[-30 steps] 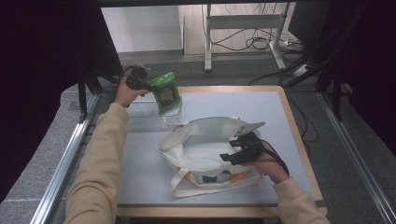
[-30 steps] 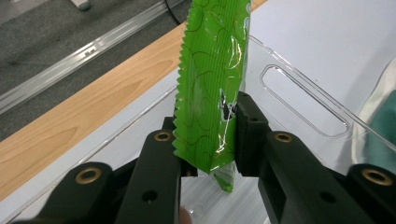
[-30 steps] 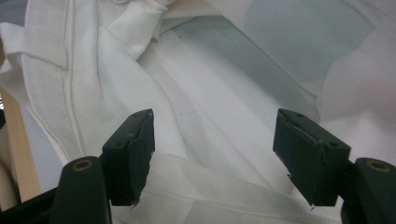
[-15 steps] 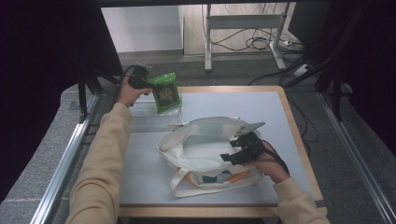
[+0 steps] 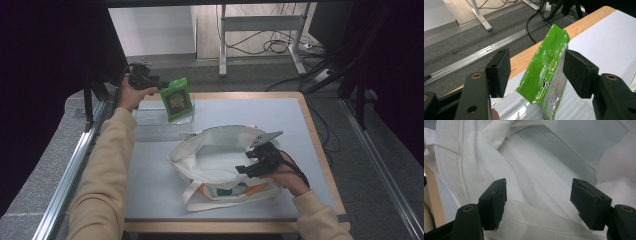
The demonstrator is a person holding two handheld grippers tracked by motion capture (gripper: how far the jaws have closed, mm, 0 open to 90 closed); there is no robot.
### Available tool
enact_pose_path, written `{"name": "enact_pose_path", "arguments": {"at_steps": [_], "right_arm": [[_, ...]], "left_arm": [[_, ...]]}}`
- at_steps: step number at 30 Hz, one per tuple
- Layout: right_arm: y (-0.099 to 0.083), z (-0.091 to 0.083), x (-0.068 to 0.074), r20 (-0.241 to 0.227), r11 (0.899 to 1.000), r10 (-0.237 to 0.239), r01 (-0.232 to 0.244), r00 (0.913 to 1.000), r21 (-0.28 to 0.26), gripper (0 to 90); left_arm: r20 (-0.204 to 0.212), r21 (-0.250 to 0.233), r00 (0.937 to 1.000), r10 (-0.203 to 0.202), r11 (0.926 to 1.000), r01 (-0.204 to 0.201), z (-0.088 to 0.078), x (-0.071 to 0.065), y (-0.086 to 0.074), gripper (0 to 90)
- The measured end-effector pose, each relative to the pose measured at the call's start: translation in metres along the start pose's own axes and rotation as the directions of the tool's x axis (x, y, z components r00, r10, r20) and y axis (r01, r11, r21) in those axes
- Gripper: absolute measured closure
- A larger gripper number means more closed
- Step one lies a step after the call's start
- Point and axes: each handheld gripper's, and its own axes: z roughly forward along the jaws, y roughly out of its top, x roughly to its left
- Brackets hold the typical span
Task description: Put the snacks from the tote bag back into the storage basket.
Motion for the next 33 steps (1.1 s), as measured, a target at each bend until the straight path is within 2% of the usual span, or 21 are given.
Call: {"name": "enact_pose_path", "arguments": {"at_steps": [5,8,11,16,17,20,25,27,30,33], "right_arm": [[0.000,0.000,0.000,0.003,1.000,0.000,0.000,1.0000,0.000,29.0],[0.000,0.000,0.000,0.005,1.000,0.004,-0.004,1.0000,0.002,29.1],[0.000,0.000,0.000,0.004,1.000,-0.004,0.004,1.0000,0.001,29.0],[0.001,0.000,0.002,0.007,1.000,-0.010,0.010,0.9999,0.002,29.1],[0.001,0.000,0.003,0.008,1.000,-0.012,0.012,0.9999,0.001,29.1],[0.002,0.000,0.004,0.010,1.000,-0.014,0.014,0.9999,0.002,29.1],[0.003,0.000,0.005,0.011,1.000,-0.020,0.020,0.9997,0.002,29.1],[0.003,0.001,0.005,0.011,1.000,-0.021,0.021,0.9997,0.003,29.1],[0.003,0.001,0.005,0.010,1.000,-0.021,0.021,0.9997,0.004,29.1],[0.003,0.001,0.004,0.010,1.000,-0.022,0.022,0.9997,0.004,29.0]], "left_arm": [[0.030,0.007,0.9995,-0.001,1.0000,0.001,-0.008,-0.004,-0.001,42.1],[0.035,-0.005,0.9994,-0.006,1.0000,0.006,-0.015,-0.008,-0.002,44.9],[0.022,-0.019,0.9997,-0.007,0.9998,0.008,-0.025,-0.012,-0.006,49.5],[-0.002,-0.010,0.9996,-0.027,0.9996,0.027,-0.041,-0.018,-0.016,67.4],[-0.002,-0.002,0.9995,-0.032,0.9995,0.032,-0.044,-0.019,-0.018,73.7],[-0.002,0.028,0.9990,-0.045,0.9986,0.045,-0.047,-0.022,-0.025,84.0],[-0.032,0.084,0.9975,-0.063,0.9943,0.066,-0.043,-0.025,-0.034,89.6],[-0.043,0.111,0.9964,-0.074,0.9908,0.078,-0.037,-0.025,-0.037,89.9],[-0.052,0.124,0.9937,-0.100,0.9866,0.106,-0.027,-0.026,-0.038,90.0],[-0.072,0.150,0.9916,-0.107,0.9818,0.117,-0.017,-0.027,-0.039,90.0]]}}
